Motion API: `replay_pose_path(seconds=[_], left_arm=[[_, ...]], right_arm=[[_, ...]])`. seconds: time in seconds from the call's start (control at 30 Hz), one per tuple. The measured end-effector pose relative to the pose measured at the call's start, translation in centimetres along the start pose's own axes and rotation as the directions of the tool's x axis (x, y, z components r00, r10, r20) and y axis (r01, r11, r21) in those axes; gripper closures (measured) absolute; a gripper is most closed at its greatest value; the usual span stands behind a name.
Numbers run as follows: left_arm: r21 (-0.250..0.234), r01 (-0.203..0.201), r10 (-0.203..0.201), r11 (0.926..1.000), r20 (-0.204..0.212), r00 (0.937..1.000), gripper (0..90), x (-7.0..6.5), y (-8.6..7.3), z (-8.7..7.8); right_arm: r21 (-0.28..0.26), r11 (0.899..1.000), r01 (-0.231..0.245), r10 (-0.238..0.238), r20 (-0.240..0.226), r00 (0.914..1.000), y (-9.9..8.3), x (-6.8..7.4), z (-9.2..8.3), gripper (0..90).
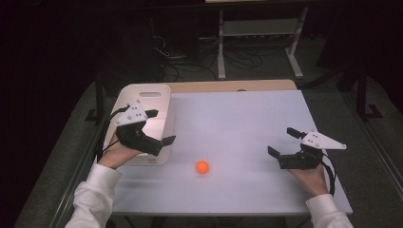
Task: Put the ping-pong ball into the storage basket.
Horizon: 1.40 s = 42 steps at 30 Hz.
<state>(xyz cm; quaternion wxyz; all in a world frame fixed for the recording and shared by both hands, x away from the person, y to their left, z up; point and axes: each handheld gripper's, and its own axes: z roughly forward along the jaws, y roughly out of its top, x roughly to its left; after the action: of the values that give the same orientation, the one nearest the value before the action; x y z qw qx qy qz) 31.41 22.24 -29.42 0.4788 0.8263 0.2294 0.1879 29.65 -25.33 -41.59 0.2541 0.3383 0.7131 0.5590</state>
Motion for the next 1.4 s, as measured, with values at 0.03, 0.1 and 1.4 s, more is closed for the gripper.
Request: replay_pose_path(seconds=[0.03,0.1,1.4], left_arm=[[0.009,-0.002,0.002,1.0000,0.004,1.0000,0.0,0.0,0.0,0.1],[0.018,-0.006,0.006,0.9998,0.009,0.9999,0.0,0.0,0.0,0.3],[0.212,-0.107,0.080,0.9713,0.133,0.9878,0.0,-2.1,0.6,4.8]], right_arm=[[0.000,1.000,0.000,0.000,0.000,1.0000,0.0,0.0,0.0,0.0],[0.000,1.000,0.000,0.000,-0.001,1.0000,0.0,0.0,0.0,0.0],[0.015,1.000,-0.009,0.009,-0.013,0.9999,0.0,0.2,0.0,0.0]])
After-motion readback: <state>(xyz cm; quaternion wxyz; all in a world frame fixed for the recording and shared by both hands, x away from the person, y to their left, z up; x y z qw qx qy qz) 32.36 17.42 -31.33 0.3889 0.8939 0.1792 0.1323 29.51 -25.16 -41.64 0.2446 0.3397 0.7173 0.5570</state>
